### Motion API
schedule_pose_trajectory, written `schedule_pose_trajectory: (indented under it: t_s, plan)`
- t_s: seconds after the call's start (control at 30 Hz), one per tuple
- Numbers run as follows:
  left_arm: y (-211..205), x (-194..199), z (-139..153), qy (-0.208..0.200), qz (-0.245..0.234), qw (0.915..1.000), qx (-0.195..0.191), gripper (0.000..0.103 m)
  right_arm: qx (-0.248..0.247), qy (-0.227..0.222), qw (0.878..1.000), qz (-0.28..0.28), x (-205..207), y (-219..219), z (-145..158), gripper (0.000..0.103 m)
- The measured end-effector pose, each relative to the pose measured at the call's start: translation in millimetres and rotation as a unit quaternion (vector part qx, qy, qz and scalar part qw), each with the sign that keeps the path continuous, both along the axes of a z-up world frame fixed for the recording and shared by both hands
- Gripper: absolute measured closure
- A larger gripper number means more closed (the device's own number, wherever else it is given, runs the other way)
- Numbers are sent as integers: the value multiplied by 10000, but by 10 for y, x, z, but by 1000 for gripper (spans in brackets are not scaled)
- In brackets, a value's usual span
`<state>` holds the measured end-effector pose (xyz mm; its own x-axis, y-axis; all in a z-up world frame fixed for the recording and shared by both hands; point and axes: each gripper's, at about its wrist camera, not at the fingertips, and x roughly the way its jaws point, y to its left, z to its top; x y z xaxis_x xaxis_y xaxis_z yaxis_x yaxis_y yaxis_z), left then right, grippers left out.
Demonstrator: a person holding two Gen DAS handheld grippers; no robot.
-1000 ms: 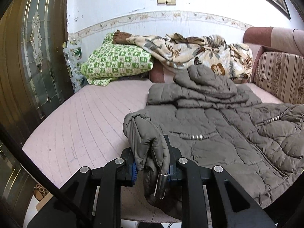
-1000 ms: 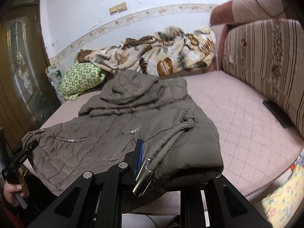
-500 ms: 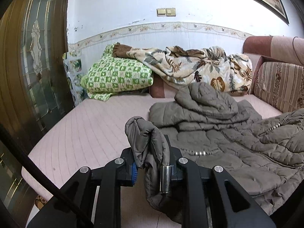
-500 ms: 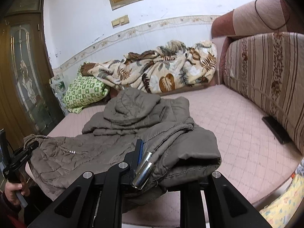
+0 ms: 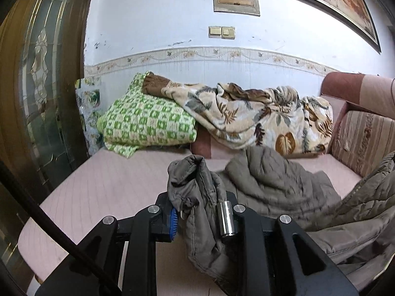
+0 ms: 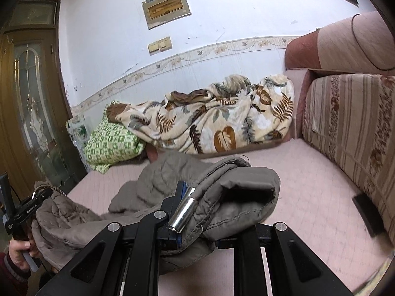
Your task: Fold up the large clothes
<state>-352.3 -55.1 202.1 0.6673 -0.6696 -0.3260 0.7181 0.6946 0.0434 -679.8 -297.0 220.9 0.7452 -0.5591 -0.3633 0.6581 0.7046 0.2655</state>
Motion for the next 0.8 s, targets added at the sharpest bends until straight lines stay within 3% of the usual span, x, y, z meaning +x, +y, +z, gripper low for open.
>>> schedule_pose_trajectory:
  t_s: [0.13, 0.4, 0.47, 0.53, 0.57, 0.7, 0.8]
  plan:
    - [-403, 300, 164, -19, 11, 10000, -9, 78, 49, -46, 10000, 5, 264, -367, 141, 85]
    - [-1287, 1159, 120, 585, 215, 9980, 59, 75, 458, 43, 9989, -49, 988, -1312, 111, 85]
    - [-1531, 1368, 47, 699, 333, 9969, 125, 73, 570, 138, 9982, -88, 1186, -1553, 38, 85]
    - [-1755, 1549, -31, 717, 482, 9960, 233, 63, 704, 280, 9970, -141, 1397, -1807, -78, 85]
    - [-1848, 1629, -66, 694, 556, 9956, 286, 62, 783, 324, 9963, -172, 1462, -1912, -134, 85]
    - [-2081, 1932, -191, 623, 775, 9939, 472, 49, 1254, 557, 9898, -370, 1746, -2413, -529, 84]
    - [-2176, 2112, -254, 720, 848, 9917, 650, 46, 1624, 692, 9832, -462, 1872, -2710, -849, 84]
